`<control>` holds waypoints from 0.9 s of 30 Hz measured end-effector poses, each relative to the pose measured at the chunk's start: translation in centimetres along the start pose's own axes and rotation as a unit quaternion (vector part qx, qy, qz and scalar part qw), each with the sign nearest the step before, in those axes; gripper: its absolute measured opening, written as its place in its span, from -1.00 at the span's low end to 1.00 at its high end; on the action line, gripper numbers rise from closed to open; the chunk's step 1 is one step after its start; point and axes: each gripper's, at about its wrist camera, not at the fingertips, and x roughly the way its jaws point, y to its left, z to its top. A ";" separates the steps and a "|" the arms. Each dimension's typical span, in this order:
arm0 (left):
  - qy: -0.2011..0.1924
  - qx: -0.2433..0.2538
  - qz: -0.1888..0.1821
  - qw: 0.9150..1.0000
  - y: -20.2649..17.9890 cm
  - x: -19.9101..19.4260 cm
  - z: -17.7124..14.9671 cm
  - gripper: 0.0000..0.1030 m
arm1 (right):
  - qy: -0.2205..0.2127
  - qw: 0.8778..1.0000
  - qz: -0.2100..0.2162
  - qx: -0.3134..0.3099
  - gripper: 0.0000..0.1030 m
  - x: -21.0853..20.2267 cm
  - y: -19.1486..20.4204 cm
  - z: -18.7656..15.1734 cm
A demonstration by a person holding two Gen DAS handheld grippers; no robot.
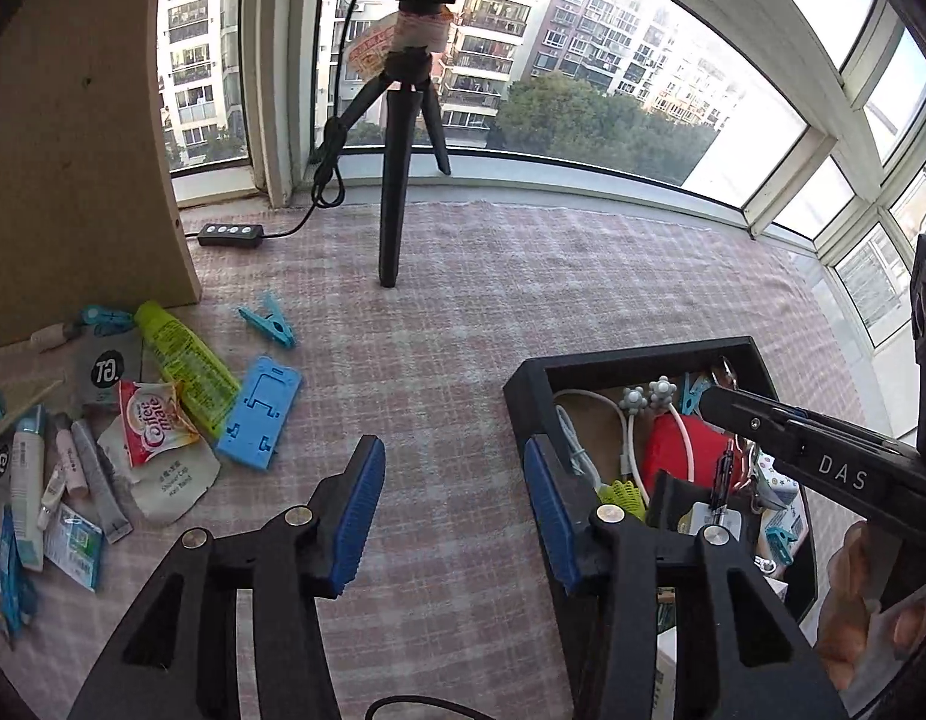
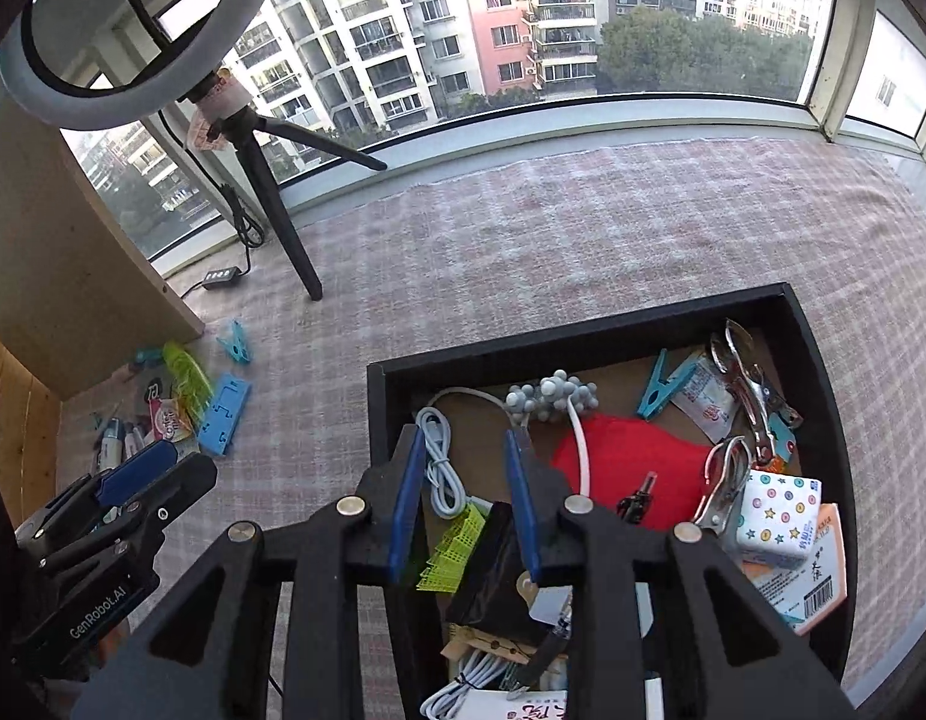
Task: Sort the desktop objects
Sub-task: 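Grasp the Coffee-mate sachet with the left tool while the right tool grasps the blue phone stand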
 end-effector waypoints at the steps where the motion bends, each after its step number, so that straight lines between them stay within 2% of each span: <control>1: 0.000 -0.006 0.007 1.000 1.1 0.0 0.0 -0.12 | 0.004 1.000 0.005 -0.005 -0.44 0.4 0.8 0.0; 7: -0.002 -0.058 0.036 0.998 8.3 -0.1 0.2 -0.18 | 0.025 0.998 0.030 -0.041 -0.34 2.8 6.6 0.1; 9: -0.003 -0.085 0.045 0.995 11.0 -0.2 0.4 -0.30 | 0.036 0.997 0.040 -0.050 -0.27 3.9 8.4 0.2; 14: 0.007 -0.118 0.063 0.991 16.1 0.6 1.1 -0.30 | 0.068 0.995 0.059 -0.048 -0.25 7.7 11.7 0.8; 20: 0.028 -0.132 0.071 0.988 19.2 2.7 1.0 -0.30 | 0.114 0.990 0.083 -0.033 -0.17 12.6 15.2 1.0; 27: 0.045 -0.137 0.065 0.987 20.9 5.1 0.7 -0.30 | 0.142 0.987 0.074 -0.010 -0.17 16.1 17.4 0.7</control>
